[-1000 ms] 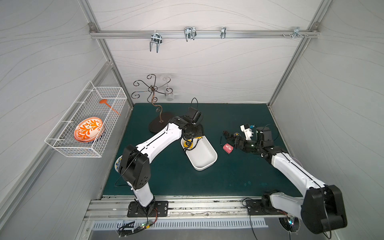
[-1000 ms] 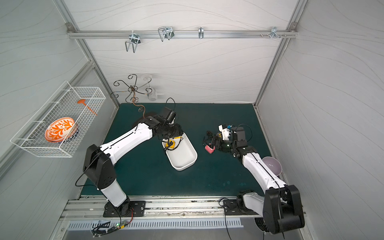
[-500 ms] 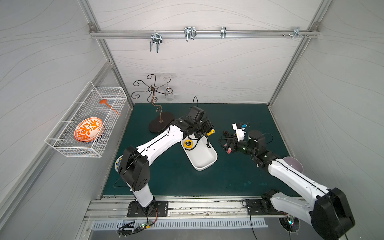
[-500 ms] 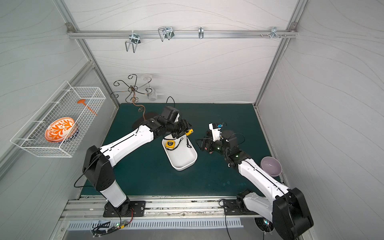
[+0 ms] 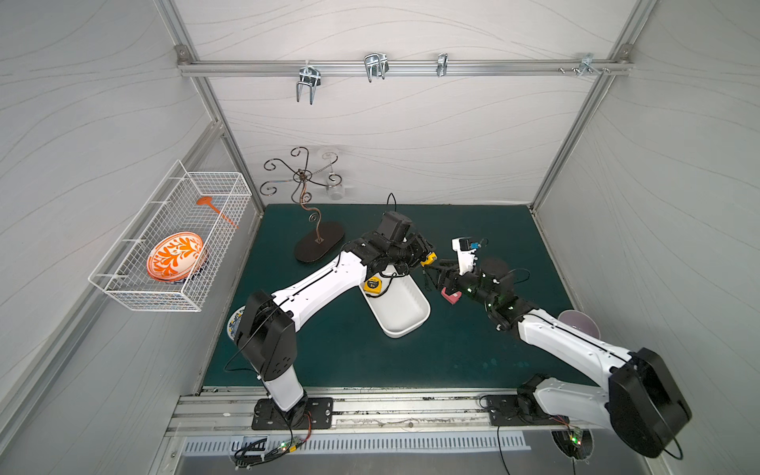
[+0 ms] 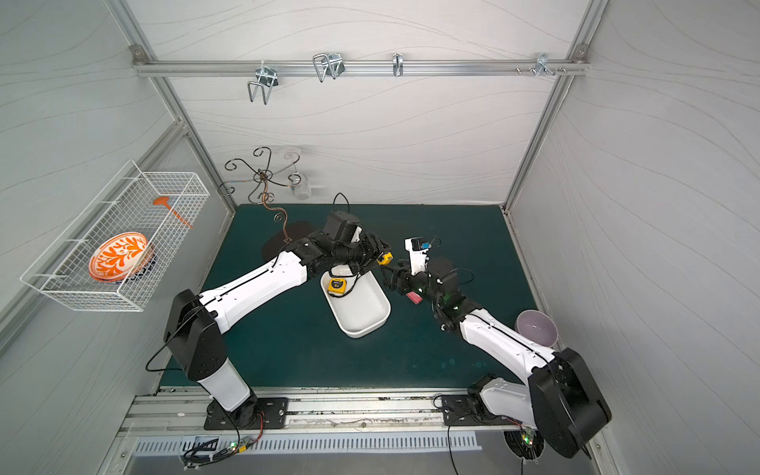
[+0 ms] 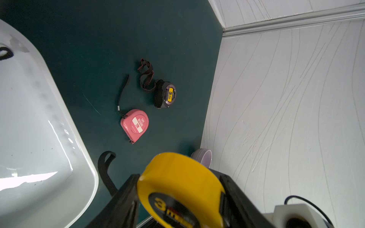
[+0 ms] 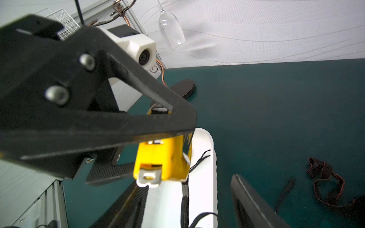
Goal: Take the tape measure out of the storage box
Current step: Pick up the tape measure from the storage box.
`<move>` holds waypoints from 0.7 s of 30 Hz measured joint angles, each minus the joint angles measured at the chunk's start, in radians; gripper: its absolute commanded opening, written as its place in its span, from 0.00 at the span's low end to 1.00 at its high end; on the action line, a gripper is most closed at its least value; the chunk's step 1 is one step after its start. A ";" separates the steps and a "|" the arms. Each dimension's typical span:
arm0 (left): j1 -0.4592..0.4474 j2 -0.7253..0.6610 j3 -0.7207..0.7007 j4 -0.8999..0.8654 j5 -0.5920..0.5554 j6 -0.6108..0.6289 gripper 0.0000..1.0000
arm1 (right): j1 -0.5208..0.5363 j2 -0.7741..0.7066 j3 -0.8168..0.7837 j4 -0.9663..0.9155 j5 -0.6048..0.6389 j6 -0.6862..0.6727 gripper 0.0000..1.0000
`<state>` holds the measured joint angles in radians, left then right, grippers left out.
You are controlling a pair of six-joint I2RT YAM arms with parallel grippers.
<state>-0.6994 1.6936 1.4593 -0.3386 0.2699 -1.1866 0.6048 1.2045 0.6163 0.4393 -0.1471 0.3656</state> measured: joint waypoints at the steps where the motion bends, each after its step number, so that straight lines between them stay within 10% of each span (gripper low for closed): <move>1: 0.000 -0.001 -0.002 0.005 0.002 -0.003 0.00 | 0.003 0.010 0.003 0.010 0.009 -0.001 0.54; 13: 0.000 -0.005 -0.035 0.055 -0.002 -0.060 0.00 | 0.027 0.062 0.024 0.056 0.035 -0.038 0.02; 18: 0.000 -0.005 -0.036 0.060 -0.002 -0.063 0.03 | 0.027 0.061 0.024 0.057 0.038 -0.044 0.00; 21: 0.000 -0.005 -0.036 0.062 0.001 -0.064 0.22 | 0.027 0.053 0.024 0.049 0.040 -0.045 0.00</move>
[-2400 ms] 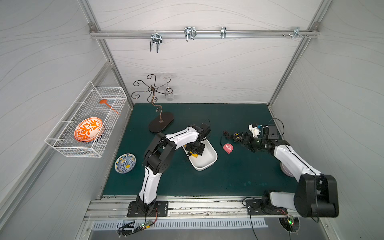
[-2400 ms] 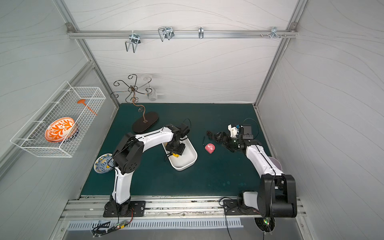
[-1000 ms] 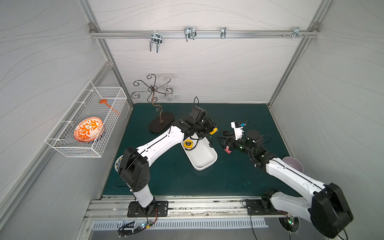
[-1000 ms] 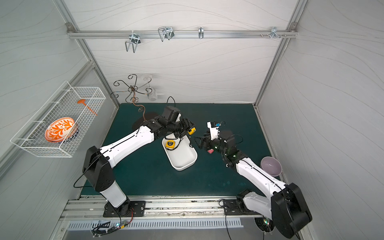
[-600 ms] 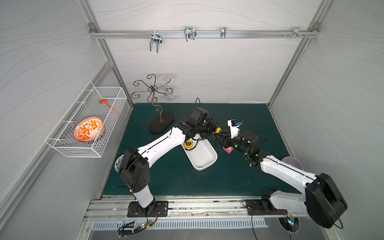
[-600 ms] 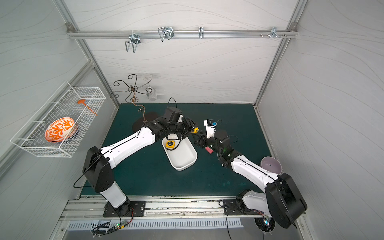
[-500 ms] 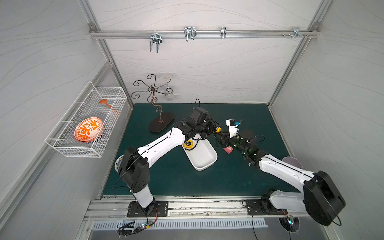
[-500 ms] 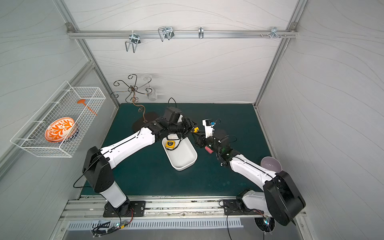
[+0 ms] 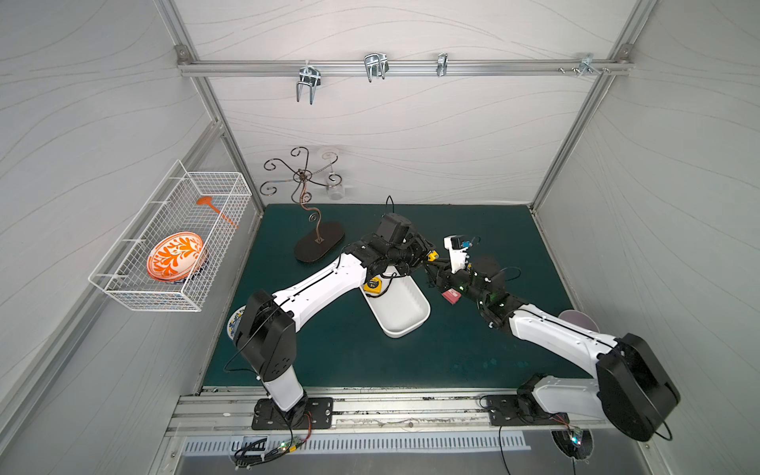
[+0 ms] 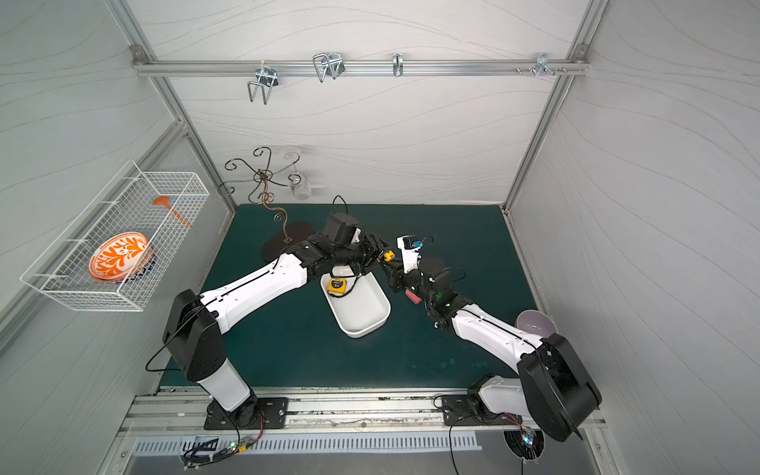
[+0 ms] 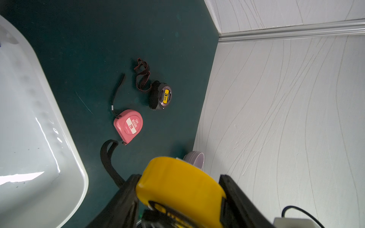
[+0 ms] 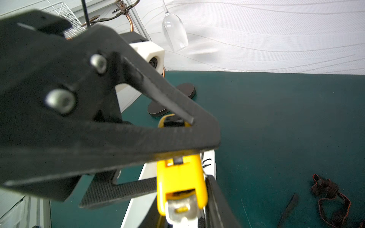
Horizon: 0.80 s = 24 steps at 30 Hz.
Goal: Take the tape measure out of the storage box
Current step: Pick up the tape measure from the storage box.
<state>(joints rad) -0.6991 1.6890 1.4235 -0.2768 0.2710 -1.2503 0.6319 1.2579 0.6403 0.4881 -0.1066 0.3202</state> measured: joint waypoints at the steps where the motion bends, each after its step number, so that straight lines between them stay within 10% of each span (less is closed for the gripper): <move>1: 0.000 0.000 0.000 0.003 0.002 0.000 0.34 | 0.000 -0.004 0.000 -0.005 0.003 -0.001 0.00; 14: 0.013 -0.095 -0.001 -0.045 -0.061 0.123 0.99 | -0.146 -0.108 -0.006 -0.119 -0.033 0.058 0.00; 24: 0.031 -0.145 -0.001 -0.227 -0.205 0.361 1.00 | -0.423 -0.154 -0.100 -0.262 -0.210 0.230 0.00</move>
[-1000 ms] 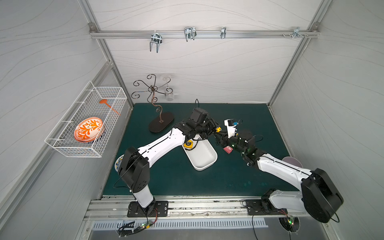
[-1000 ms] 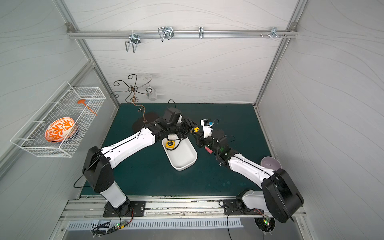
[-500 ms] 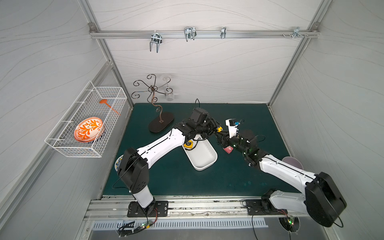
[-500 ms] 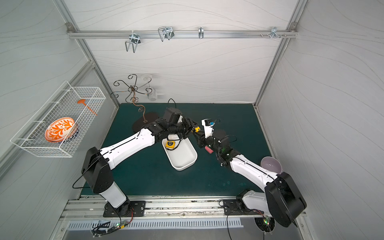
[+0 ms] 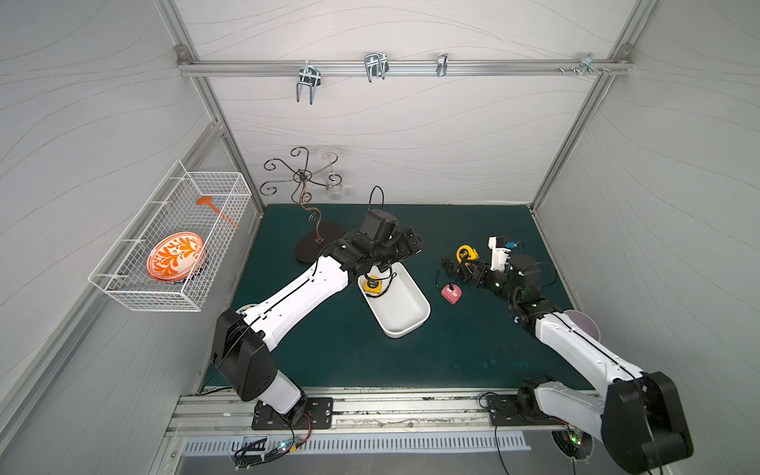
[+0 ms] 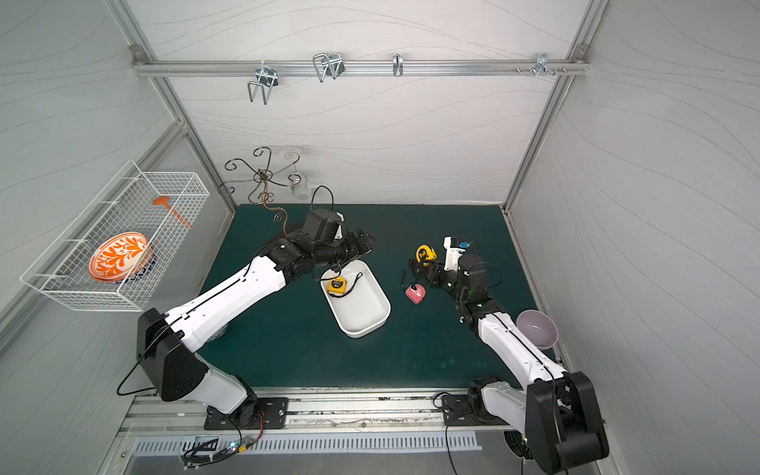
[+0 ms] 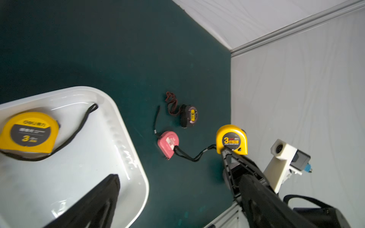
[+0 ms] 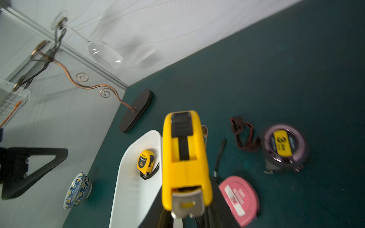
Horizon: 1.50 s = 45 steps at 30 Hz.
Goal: Take the tape measure out of the storage box
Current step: Pick up the tape measure from the storage box, then place the tape measure at the center of the board.
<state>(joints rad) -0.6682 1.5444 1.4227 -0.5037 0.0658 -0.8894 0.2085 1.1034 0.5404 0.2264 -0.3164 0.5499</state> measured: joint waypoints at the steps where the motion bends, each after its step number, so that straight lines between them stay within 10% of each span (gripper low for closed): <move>1: 0.000 0.000 0.000 -0.017 -0.011 0.021 1.00 | -0.028 0.001 -0.010 -0.016 -0.019 0.016 0.00; 26: 0.000 0.024 -0.115 -0.029 -0.049 0.137 1.00 | -0.328 0.240 -0.036 -0.237 -0.272 0.158 0.04; 45: 0.000 0.084 -0.108 -0.086 -0.052 0.192 1.00 | -0.342 0.252 -0.017 -0.307 -0.267 0.108 0.58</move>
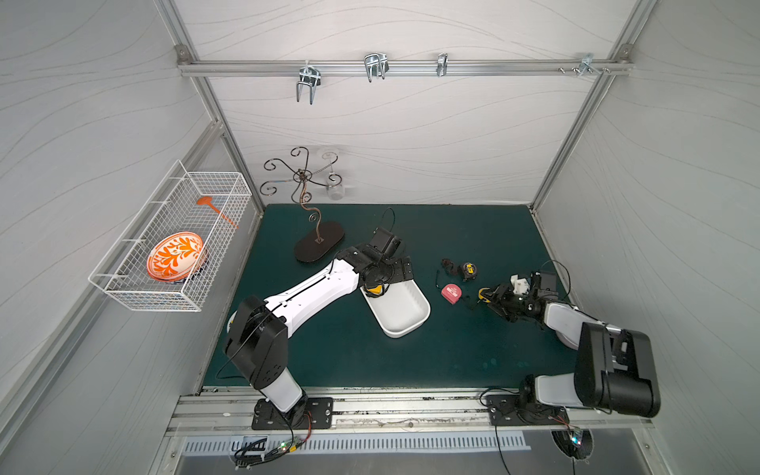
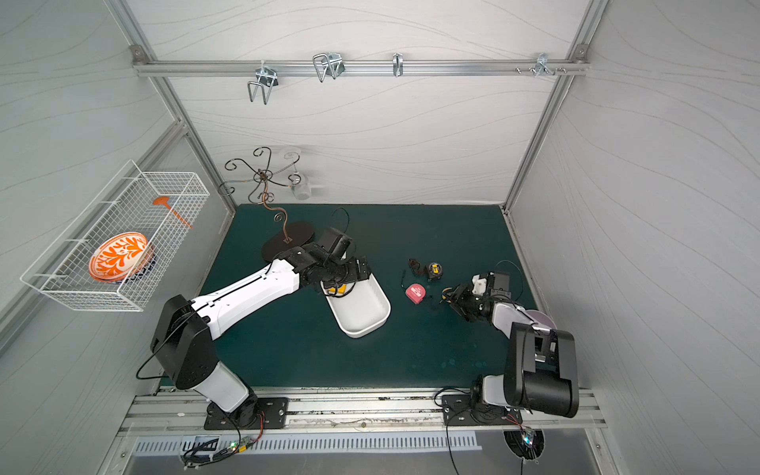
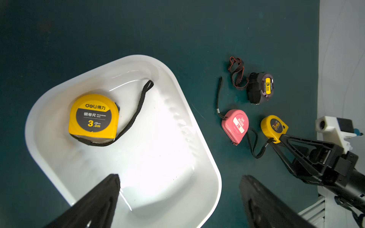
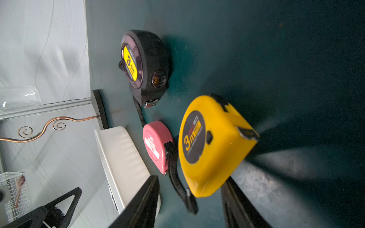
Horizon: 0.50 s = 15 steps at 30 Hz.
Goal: Take the tape measure out of the storage box
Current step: Place the tape measure at the center of the board.
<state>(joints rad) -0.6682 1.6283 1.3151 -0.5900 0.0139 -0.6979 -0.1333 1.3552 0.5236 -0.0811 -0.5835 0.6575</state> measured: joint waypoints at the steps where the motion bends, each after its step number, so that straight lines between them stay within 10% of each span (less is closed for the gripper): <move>1: 0.000 0.002 0.003 -0.010 0.000 0.008 1.00 | 0.000 -0.009 0.000 -0.009 0.000 -0.002 0.60; 8: 0.000 0.026 0.046 -0.085 -0.039 0.081 1.00 | 0.011 -0.132 0.024 -0.132 0.036 -0.047 0.96; 15: 0.000 0.124 0.119 -0.175 -0.109 0.157 1.00 | 0.061 -0.282 0.096 -0.270 0.107 -0.089 0.99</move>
<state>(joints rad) -0.6682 1.7527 1.4342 -0.7650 -0.0952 -0.5411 -0.0723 1.0733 0.6197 -0.3508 -0.4767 0.5682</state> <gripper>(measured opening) 0.996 0.988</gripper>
